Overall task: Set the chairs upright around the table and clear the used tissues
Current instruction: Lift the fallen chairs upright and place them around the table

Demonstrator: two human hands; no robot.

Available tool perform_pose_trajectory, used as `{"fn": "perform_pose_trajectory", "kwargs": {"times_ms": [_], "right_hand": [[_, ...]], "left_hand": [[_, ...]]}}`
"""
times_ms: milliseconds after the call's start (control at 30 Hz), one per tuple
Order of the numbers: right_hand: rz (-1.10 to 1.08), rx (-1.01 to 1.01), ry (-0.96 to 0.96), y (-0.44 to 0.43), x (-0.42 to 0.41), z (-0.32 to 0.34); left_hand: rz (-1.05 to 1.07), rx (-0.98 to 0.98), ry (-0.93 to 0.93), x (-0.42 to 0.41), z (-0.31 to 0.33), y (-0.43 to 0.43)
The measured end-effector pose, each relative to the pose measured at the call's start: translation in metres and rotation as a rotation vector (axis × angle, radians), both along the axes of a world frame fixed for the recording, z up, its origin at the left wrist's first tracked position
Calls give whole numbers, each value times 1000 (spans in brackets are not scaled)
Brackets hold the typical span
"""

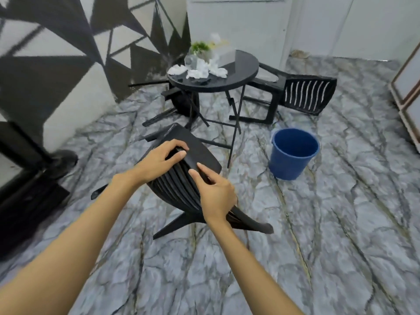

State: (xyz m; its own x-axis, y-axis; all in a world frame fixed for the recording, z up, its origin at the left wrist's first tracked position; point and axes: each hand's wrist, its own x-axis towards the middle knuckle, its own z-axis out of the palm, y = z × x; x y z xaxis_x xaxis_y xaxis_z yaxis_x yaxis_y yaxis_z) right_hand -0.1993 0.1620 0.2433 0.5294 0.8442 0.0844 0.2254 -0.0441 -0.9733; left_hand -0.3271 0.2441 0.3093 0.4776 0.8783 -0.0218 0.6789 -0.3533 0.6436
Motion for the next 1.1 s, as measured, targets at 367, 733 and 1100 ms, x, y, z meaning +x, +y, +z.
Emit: {"fn": "perform_pose_trajectory", "kwargs": {"times_ms": [367, 733, 1100], "right_hand": [[199, -91, -272, 81, -125, 78], [616, -115, -197, 100, -125, 75], [212, -133, -181, 125, -189, 34]], "left_hand": [[139, -64, -31, -137, 45, 83], [187, -36, 52, -242, 68, 146], [142, -230, -154, -387, 71, 217]]}}
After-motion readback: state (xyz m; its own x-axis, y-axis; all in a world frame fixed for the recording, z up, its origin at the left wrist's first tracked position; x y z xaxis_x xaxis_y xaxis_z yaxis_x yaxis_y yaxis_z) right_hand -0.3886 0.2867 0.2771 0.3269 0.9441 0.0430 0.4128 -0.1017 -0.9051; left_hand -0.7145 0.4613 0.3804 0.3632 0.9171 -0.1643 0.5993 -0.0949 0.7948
